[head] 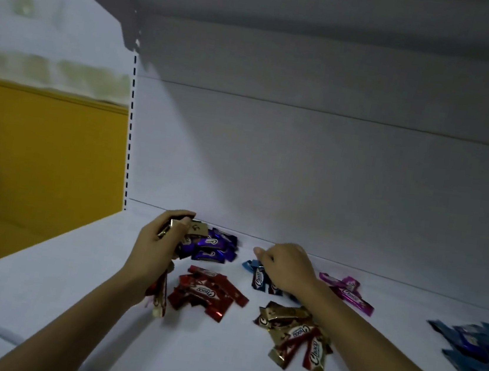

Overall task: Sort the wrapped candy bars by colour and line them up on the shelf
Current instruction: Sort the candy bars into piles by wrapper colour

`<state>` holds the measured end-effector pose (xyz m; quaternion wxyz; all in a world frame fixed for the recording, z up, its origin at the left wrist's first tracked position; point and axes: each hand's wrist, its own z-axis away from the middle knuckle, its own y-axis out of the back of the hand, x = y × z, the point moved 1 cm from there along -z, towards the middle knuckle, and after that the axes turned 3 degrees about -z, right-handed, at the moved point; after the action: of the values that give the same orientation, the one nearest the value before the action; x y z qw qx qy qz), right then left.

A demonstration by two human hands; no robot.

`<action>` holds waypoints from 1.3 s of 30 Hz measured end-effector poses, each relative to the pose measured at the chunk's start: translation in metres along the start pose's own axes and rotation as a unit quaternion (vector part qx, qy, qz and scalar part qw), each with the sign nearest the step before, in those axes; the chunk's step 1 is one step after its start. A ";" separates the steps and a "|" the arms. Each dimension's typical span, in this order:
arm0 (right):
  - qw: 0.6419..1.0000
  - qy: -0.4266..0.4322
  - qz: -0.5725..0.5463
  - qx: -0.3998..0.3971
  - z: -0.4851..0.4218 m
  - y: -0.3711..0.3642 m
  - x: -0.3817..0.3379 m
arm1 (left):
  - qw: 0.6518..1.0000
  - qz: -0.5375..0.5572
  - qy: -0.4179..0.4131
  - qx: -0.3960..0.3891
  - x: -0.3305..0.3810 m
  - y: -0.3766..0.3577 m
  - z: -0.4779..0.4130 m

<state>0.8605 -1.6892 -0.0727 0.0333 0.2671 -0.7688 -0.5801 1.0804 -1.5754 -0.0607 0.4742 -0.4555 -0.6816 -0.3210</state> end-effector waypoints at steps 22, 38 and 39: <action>0.944 0.094 -0.302 0.094 0.059 0.039 -0.044 | 0.989 0.143 0.030 -0.028 -0.021 0.001 -0.005; 0.979 0.198 -0.043 0.011 0.091 0.033 -0.052 | 0.985 0.154 0.065 -0.030 -0.025 0.003 -0.008; 0.973 0.227 -0.041 -0.003 0.085 0.029 -0.066 | 0.983 0.167 0.077 -0.023 -0.024 0.006 -0.009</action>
<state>0.8756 -1.5796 -0.0570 0.1834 0.4232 -0.7279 -0.5073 1.0919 -1.5881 -0.0799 0.5614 -0.5480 -0.5497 -0.2870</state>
